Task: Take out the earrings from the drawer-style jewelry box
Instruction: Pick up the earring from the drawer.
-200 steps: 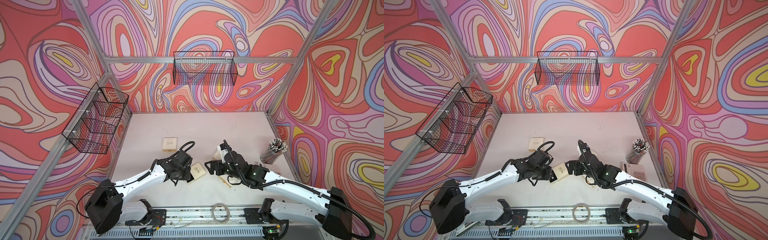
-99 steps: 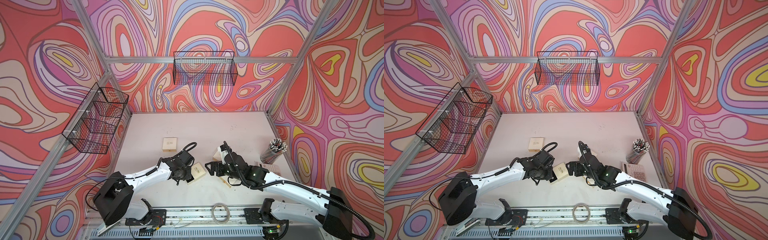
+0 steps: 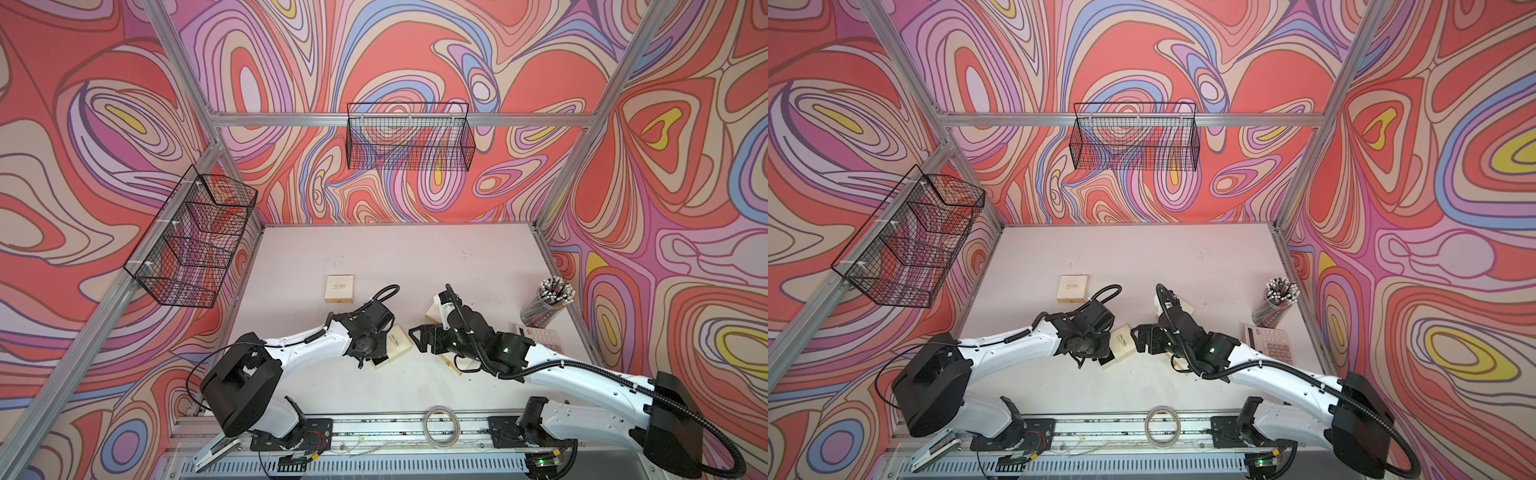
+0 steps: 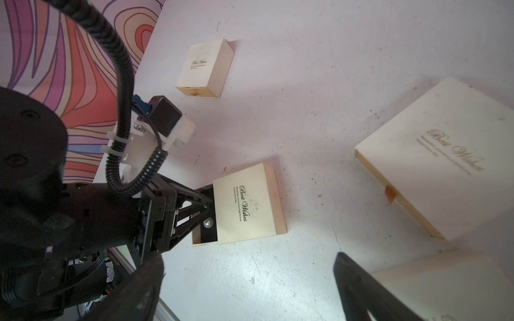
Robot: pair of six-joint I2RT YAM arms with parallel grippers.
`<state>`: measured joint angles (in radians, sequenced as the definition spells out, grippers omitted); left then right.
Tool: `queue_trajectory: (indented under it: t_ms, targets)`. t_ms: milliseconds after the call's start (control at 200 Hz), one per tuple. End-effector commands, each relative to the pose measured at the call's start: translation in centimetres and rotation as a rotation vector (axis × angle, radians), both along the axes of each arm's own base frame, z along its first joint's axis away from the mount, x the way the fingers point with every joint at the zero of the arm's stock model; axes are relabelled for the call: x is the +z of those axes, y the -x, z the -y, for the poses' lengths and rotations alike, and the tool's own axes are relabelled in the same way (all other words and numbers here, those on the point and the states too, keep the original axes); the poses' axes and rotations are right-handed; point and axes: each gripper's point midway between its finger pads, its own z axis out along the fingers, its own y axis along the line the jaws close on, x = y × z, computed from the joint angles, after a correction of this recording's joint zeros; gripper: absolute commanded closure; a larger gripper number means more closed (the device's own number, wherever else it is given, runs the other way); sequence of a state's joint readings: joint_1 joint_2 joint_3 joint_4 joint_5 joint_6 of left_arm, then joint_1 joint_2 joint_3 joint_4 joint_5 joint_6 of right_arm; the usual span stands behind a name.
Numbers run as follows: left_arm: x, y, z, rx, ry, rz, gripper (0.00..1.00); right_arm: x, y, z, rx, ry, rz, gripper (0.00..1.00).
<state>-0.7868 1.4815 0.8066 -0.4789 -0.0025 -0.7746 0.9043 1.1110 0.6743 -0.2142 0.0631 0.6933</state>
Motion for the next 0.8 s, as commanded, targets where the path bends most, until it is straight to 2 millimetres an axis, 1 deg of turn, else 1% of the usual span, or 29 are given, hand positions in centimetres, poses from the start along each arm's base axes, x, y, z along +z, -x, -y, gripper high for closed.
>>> queue_trajectory:
  t_ms: [0, 411, 481, 606, 796]
  targets:
    - [0.2, -0.6, 0.0, 0.010, -0.030, 0.021, 0.78, -0.4, 0.0, 0.1, -0.008, -0.002, -0.004, 0.02]
    - [-0.5, -0.7, 0.1, 0.017, -0.061, 0.012, 0.78, -0.5, -0.1, 0.1, -0.007, 0.002, 0.001, 0.02]
    - [-0.5, -0.7, 0.2, 0.014, -0.062, 0.011, 0.80, -0.3, -0.1, 0.1, -0.007, -0.001, 0.004, 0.02]
    - [-0.2, -0.7, 0.2, 0.014, -0.061, 0.018, 0.81, -0.3, -0.2, 0.1, -0.008, -0.001, 0.010, 0.02]
    - [1.2, -0.4, 0.1, 0.019, -0.041, 0.037, 0.82, 0.1, -0.6, 0.0, -0.019, -0.003, 0.030, 0.02]
